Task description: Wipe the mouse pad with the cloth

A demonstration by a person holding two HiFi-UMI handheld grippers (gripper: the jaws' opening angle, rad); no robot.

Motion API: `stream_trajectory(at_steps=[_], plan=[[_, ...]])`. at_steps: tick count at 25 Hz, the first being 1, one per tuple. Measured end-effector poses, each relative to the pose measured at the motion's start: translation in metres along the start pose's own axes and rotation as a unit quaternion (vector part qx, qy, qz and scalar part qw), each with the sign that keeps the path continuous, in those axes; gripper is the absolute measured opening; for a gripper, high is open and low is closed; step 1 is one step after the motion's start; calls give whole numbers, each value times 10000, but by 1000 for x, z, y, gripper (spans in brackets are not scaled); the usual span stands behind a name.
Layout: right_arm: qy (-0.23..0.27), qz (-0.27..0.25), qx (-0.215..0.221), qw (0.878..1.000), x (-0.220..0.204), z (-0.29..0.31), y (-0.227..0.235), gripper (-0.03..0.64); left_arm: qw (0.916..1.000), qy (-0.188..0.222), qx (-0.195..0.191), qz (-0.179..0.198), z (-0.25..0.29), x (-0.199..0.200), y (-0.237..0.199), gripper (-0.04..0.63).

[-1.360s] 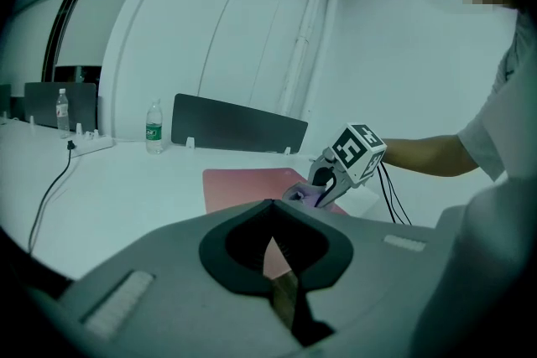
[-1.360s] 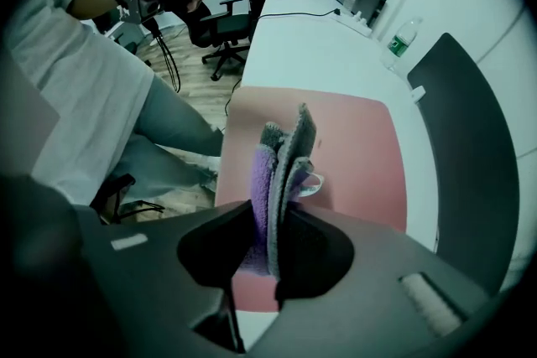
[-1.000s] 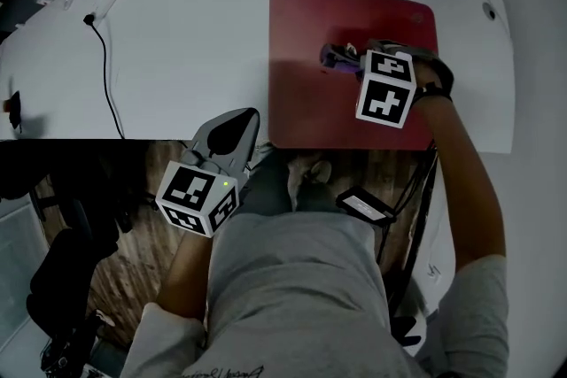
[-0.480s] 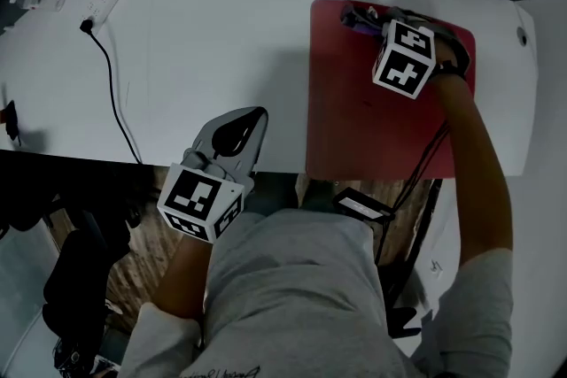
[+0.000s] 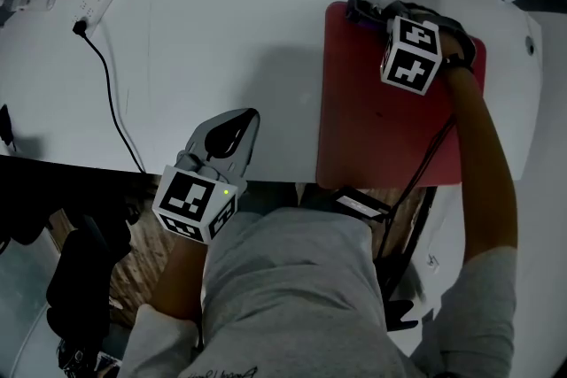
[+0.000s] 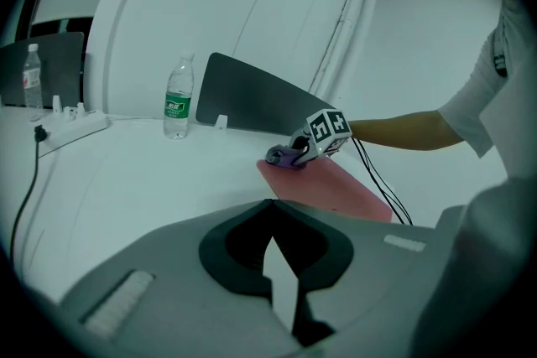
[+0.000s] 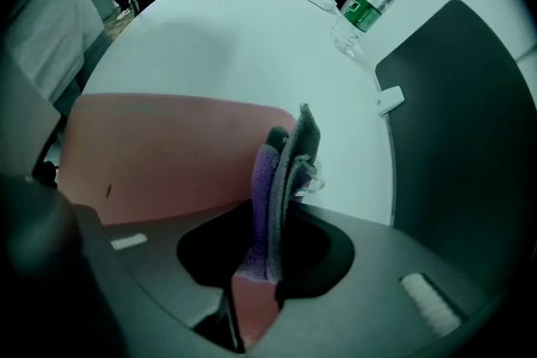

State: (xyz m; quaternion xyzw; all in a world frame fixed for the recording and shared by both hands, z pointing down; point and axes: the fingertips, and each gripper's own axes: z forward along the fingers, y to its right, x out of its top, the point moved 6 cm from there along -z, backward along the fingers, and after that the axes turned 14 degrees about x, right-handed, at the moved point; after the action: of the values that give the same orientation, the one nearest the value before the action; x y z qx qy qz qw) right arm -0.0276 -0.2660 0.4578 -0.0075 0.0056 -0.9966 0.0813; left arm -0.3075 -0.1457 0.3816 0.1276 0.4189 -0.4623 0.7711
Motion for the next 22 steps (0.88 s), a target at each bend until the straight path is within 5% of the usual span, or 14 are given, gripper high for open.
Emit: stream_trajectory(at_steps=[11, 22], plan=[[49, -75, -65, 9999, 16, 2, -7, 94, 9995, -7, -261, 187, 2, 5, 6, 20], [324, -135, 565, 9978, 30, 1, -82, 94, 9994, 3, -247, 242, -26, -24, 35, 20]])
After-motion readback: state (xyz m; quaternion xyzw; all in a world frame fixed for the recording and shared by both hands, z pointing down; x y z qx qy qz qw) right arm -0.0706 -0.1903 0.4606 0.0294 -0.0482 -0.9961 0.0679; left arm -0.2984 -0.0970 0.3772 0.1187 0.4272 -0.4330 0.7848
